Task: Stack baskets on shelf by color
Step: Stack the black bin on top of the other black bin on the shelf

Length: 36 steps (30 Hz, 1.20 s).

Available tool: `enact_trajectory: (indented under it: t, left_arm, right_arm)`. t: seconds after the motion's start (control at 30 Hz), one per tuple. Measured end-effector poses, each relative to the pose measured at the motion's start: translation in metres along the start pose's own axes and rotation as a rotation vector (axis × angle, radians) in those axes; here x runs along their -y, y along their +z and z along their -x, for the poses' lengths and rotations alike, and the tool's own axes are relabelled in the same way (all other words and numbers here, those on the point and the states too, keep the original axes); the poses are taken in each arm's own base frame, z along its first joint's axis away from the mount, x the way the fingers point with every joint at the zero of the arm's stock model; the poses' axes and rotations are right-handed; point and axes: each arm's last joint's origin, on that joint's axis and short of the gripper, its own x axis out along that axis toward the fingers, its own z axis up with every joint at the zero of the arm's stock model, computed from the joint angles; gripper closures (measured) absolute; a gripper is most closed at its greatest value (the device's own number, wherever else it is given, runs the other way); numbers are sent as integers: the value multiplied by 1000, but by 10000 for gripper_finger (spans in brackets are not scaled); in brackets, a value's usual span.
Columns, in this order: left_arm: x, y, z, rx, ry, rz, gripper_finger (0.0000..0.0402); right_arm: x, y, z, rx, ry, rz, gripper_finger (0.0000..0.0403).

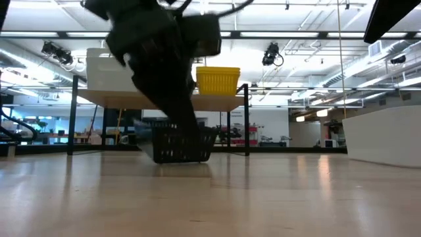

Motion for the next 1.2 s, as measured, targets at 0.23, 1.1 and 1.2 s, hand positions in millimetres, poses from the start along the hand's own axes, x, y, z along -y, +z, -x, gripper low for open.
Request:
enact_trajectory:
  t: [0.23,1.1,1.2]
  left_arm:
    - [17,14,19,-29,40,-93,280]
    - [-33,3,-23,-207,416,37,222]
    - [-36,2,-27,-226,424,21,240]
  right_arm:
    - [0,0,0,0,0,-10,211]
    - [-3,-5,-9,27,-12,-14,211]
    - [-4,-9,-14,13,-23,-6,211]
